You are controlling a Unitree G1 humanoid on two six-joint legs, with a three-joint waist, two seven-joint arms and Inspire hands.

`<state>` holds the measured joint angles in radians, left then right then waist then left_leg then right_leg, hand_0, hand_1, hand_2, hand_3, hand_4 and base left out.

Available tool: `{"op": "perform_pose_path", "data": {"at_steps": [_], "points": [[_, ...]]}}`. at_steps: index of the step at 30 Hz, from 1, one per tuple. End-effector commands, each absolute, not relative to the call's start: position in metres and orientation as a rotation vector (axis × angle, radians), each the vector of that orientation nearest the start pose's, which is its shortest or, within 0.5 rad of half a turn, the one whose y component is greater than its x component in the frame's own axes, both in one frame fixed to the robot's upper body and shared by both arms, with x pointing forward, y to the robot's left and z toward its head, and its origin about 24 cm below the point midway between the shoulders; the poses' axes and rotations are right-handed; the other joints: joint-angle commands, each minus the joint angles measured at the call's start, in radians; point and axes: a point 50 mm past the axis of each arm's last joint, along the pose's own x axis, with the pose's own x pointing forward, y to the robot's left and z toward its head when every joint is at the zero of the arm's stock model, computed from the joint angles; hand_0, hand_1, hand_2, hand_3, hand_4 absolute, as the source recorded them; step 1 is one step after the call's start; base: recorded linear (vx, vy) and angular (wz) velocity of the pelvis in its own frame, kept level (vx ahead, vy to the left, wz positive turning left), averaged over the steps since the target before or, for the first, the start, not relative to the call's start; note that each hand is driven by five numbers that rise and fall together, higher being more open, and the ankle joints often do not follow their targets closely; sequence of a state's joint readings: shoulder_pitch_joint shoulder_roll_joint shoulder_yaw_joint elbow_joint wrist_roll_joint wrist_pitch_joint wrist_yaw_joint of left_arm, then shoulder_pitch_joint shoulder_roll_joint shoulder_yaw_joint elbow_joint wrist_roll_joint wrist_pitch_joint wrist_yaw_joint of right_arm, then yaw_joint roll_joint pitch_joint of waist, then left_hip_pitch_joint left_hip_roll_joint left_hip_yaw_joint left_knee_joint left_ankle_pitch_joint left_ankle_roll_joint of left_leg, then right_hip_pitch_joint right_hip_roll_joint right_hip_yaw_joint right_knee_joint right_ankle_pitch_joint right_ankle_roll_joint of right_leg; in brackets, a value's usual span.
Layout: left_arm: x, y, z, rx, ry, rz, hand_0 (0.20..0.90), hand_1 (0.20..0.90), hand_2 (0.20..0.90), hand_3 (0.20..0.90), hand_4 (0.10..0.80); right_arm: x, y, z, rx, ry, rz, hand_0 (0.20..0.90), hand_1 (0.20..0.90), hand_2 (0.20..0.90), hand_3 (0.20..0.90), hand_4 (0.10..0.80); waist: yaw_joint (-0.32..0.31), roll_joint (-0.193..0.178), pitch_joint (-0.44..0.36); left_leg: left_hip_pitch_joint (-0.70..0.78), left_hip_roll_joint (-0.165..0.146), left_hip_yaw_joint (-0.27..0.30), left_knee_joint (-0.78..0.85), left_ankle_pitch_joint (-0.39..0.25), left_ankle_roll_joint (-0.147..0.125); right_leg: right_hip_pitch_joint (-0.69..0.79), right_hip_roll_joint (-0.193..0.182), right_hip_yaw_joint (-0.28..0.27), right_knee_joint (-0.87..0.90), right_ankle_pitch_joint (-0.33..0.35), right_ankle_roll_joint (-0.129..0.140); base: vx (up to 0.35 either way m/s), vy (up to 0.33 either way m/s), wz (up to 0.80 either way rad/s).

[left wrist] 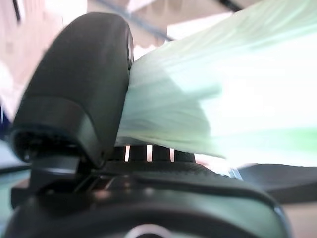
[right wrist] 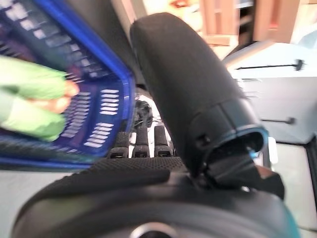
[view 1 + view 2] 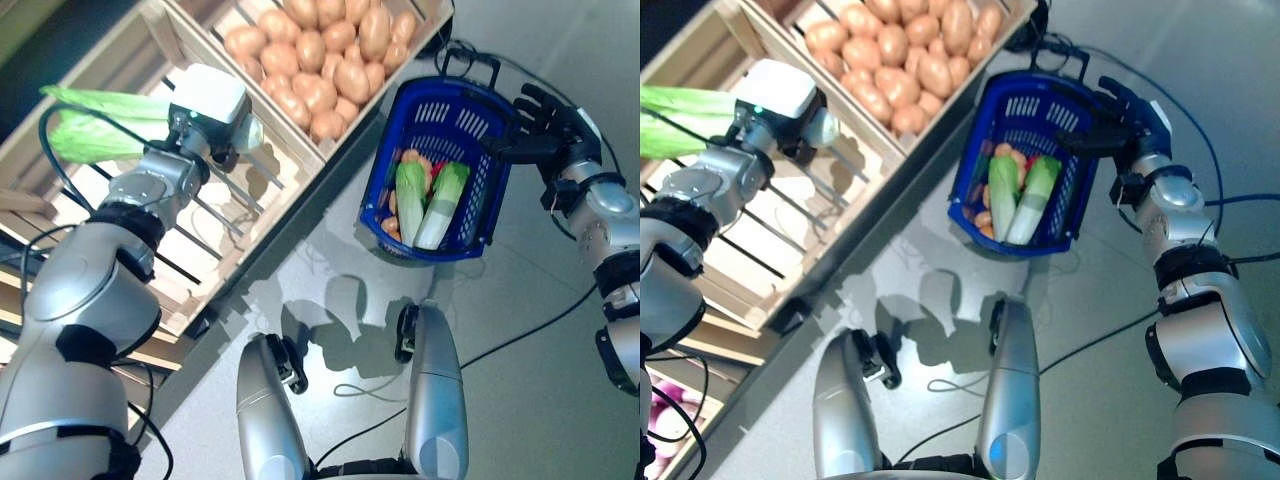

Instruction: Put vegetables into the basket

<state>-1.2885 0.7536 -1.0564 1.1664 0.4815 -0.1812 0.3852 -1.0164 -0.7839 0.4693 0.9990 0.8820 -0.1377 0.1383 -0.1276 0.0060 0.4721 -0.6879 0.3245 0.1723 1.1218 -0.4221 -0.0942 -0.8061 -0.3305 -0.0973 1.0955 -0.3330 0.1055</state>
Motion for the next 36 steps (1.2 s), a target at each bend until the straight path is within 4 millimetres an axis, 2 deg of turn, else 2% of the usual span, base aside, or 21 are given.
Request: {"op": "perform_pose_path", "data": {"at_steps": [1, 3, 5, 6, 8, 9, 14, 16, 20, 23, 27, 31, 36], "points": [[0.392, 0.282, 0.239, 1.66, -0.368, 0.355, 0.3, 0.3, 0.3, 0.3, 0.4, 0.38, -0.293, 0.195, 0.065, -0.252, -0.076, 0.9, 0.9, 0.9, 0.9, 0.8, 0.021, -0.011, -0.17, 0.045, -0.001, -0.031, -0.14, 0.048, -0.012, 0.142, -0.041, 0.0, -0.147, 0.041, 0.009, 0.069, -0.032, -0.03], [0.388, 0.282, 0.229, 1.52, -0.387, 0.349, 0.3, 0.3, 0.3, 0.3, 0.4, 0.378, -0.291, 0.18, 0.085, -0.213, -0.072, 0.9, 0.9, 0.9, 0.9, 0.8, 0.036, -0.016, -0.194, 0.123, -0.014, -0.019, -0.216, 0.071, -0.008, 0.221, -0.036, -0.025, -0.208, 0.051, 0.004, 0.08, -0.04, 0.07], [0.387, 0.281, 0.227, 1.457, -0.4, 0.344, 0.3, 0.3, 0.3, 0.3, 0.4, 0.378, -0.29, 0.176, 0.094, -0.2, -0.067, 0.9, 0.9, 0.9, 0.9, 0.8, 0.041, -0.018, -0.203, 0.15, -0.02, -0.014, -0.245, 0.079, -0.007, 0.251, -0.033, -0.035, -0.233, 0.055, 0.003, 0.029, -0.038, 0.07], [0.385, 0.279, 0.222, 1.34, -0.413, 0.329, 0.3, 0.3, 0.3, 0.3, 0.4, 0.377, -0.286, 0.167, 0.114, -0.179, -0.047, 0.9, 0.9, 0.9, 0.9, 0.8, 0.05, -0.023, -0.223, 0.195, -0.031, -0.001, -0.322, 0.129, 0.002, 0.298, -0.026, -0.057, -0.301, 0.091, -0.008, 0.035, -0.056, 0.06], [0.382, 0.27, 0.211, 1.146, -0.445, 0.278, 0.3, 0.3, 0.3, 0.3, 0.4, 0.375, -0.276, 0.148, 0.142, -0.116, 0.016, 0.9, 0.9, 0.9, 0.9, 0.8, 0.064, -0.027, -0.255, 0.271, -0.044, 0.006, -0.41, 0.16, 0.001, 0.387, -0.008, -0.083, -0.39, 0.11, -0.012, 0.08, -0.052, 0.08], [0.381, 0.268, 0.209, 1.112, -0.446, 0.27, 0.3, 0.3, 0.3, 0.3, 0.4, 0.375, -0.273, 0.145, 0.145, -0.103, 0.036, 0.9, 0.9, 0.9, 0.9, 0.8, 0.066, -0.027, -0.26, 0.289, -0.047, 0.007, -0.429, 0.167, 0.001, 0.406, -0.003, -0.087, -0.411, 0.114, -0.013, 0.08, -0.033, 0.01], [0.375, 0.243, 0.188, 0.75, -0.456, 0.137, 0.3, 0.3, 0.3, 0.3, 0.4, 0.371, -0.234, 0.124, 0.121, 0.01, 0.31, 0.9, 0.9, 0.9, 0.9, 0.8, 0.093, -0.038, -0.316, 0.427, -0.08, 0.015, -0.59, 0.23, -0.004, 0.57, 0.043, -0.133, -0.6, 0.158, -0.019, 0.091, -0.039, 0.03], [0.369, 0.231, 0.176, 0.522, -0.427, 0.027, 0.3, 0.3, 0.3, 0.3, 0.4, 0.367, -0.224, 0.116, 0.131, 0.055, 0.359, 0.9, 0.9, 0.9, 0.9, 0.8, 0.102, -0.045, -0.346, 0.505, -0.092, 0.035, -0.674, 0.261, -0.007, 0.655, 0.072, -0.154, -0.7, 0.18, -0.017, 0.135, -0.035, 0.03], [0.358, 0.219, 0.152, 0.239, -0.363, -0.099, 0.3, 0.3, 0.3, 0.3, 0.4, 0.359, -0.208, 0.102, 0.232, 0.11, 0.422, 0.9, 0.9, 0.9, 0.9, 0.8, 0.11, -0.053, -0.379, 0.614, -0.118, 0.054, -0.811, 0.307, -0.009, 0.767, 0.107, -0.172, -0.851, 0.221, -0.005, 0.103, -0.012, -0.02], [0.346, 0.21, 0.135, 0.041, -0.341, -0.191, 0.3, 0.3, 0.3, 0.3, 0.4, 0.349, -0.194, 0.086, 0.317, 0.169, 0.496, 0.9, 0.9, 0.9, 0.9, 0.8, 0.111, -0.058, -0.406, 0.68, -0.14, 0.06, -0.929, 0.36, -0.009, 0.827, 0.127, -0.169, -0.962, 0.278, 0.009, 0.066, 0.011, -0.11], [0.337, 0.195, 0.125, -0.084, -0.332, -0.28, 0.3, 0.3, 0.3, 0.3, 0.4, 0.34, -0.183, 0.08, 0.33, 0.184, 0.575, 0.9, 0.9, 0.9, 0.9, 0.8, 0.113, -0.058, -0.427, 0.735, -0.154, 0.058, -1.043, 0.408, -0.015, 0.875, 0.139, -0.162, -1.061, 0.335, 0.029, 0.032, 0.019, 0.0], [0.332, 0.186, 0.127, -0.157, -0.342, -0.336, 0.3, 0.3, 0.3, 0.3, 0.4, 0.333, -0.172, 0.078, 0.322, 0.215, 0.668, 0.9, 0.9, 0.9, 0.9, 0.8, 0.113, -0.058, -0.444, 0.775, -0.159, 0.059, -1.128, 0.434, -0.018, 0.905, 0.146, -0.16, -1.134, 0.375, 0.041, 0.006, 0.009, 0.02], [0.326, 0.173, 0.125, -0.203, -0.357, -0.385, 0.3, 0.3, 0.3, 0.3, 0.4, 0.322, -0.168, 0.066, 0.318, 0.327, 0.765, 0.9, 0.9, 0.9, 0.9, 0.8, 0.116, -0.062, -0.454, 0.805, -0.165, 0.05, -1.189, 0.446, -0.016, 0.925, 0.154, -0.161, -1.16, 0.385, 0.043, 0.014, 0.015, 0.04]]}}
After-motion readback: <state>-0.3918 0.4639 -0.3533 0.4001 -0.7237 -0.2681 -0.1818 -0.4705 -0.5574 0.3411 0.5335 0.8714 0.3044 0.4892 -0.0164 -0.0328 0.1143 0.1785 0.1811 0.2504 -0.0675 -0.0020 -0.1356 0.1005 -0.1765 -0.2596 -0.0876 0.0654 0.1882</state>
